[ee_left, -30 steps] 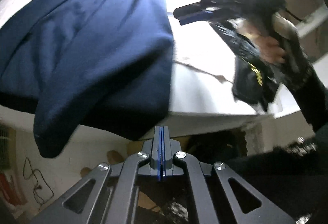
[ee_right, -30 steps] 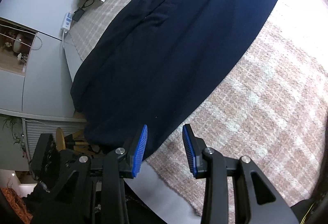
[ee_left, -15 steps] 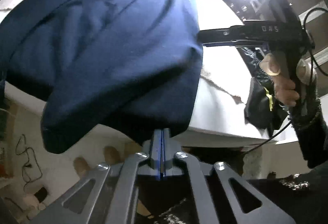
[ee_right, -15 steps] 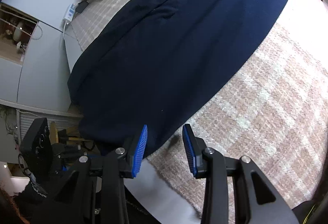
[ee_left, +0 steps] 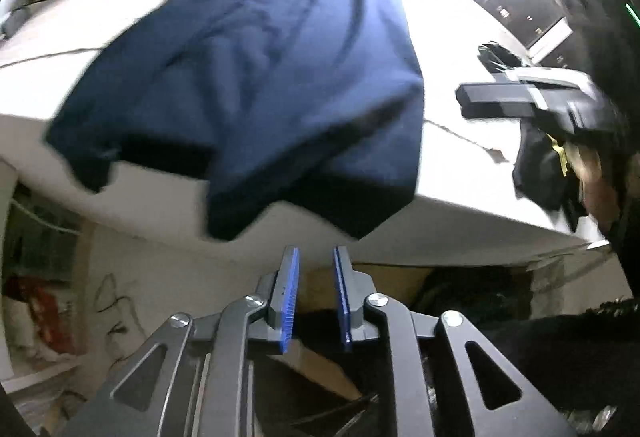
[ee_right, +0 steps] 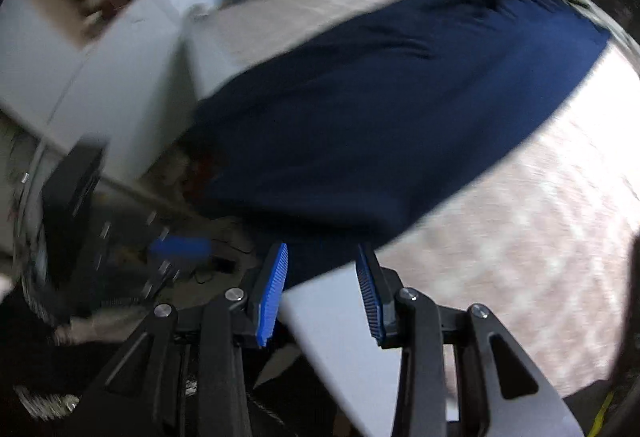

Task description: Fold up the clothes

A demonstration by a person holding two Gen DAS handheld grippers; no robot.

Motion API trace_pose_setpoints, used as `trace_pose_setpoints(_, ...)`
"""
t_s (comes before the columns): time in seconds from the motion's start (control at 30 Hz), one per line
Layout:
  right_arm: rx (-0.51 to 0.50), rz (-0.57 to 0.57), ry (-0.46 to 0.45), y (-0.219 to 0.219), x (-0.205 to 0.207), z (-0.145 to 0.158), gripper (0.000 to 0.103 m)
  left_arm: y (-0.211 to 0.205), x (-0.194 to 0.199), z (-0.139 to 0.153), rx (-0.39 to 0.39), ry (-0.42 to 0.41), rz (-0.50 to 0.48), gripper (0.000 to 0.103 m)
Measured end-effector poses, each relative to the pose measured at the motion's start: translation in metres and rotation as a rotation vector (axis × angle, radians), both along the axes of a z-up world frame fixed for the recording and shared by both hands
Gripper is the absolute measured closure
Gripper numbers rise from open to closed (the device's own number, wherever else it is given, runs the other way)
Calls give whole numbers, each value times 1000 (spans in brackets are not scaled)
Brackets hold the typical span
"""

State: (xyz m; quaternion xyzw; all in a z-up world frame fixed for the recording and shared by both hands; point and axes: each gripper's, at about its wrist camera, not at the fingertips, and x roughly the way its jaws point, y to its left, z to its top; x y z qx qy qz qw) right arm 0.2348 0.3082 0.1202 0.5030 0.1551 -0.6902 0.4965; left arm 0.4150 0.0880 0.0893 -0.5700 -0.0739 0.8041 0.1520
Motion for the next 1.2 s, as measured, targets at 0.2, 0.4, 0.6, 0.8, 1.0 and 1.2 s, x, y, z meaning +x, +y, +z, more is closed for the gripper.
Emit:
trace_pose_setpoints(0.2,111,120,209,-42,60,-28,68,-34,3,5,-76,17,-13,70)
trace_pose_setpoints(0.4,219,116,368,-49,78,-47,79,-59,-13,32,-92,162,-110,62)
trace_pose_setpoints(0.6,273,54,460,-52,80,-49,99,-46,-53,12,-155,180,-248,58)
trace_pose_setpoints(0.8,274,-25,419,-51,80,-44,102,-36,-84,-4,-218,203,-386,58)
trace_pose_setpoints(1.0,233,-147,317,-10,84,-26,102,-36,-91,-6,-220,202,-438,58)
trace_pose_setpoints(1.2,224,-201,316,-18,85,-22,85,-37,-99,-7,-208,200,-455,57)
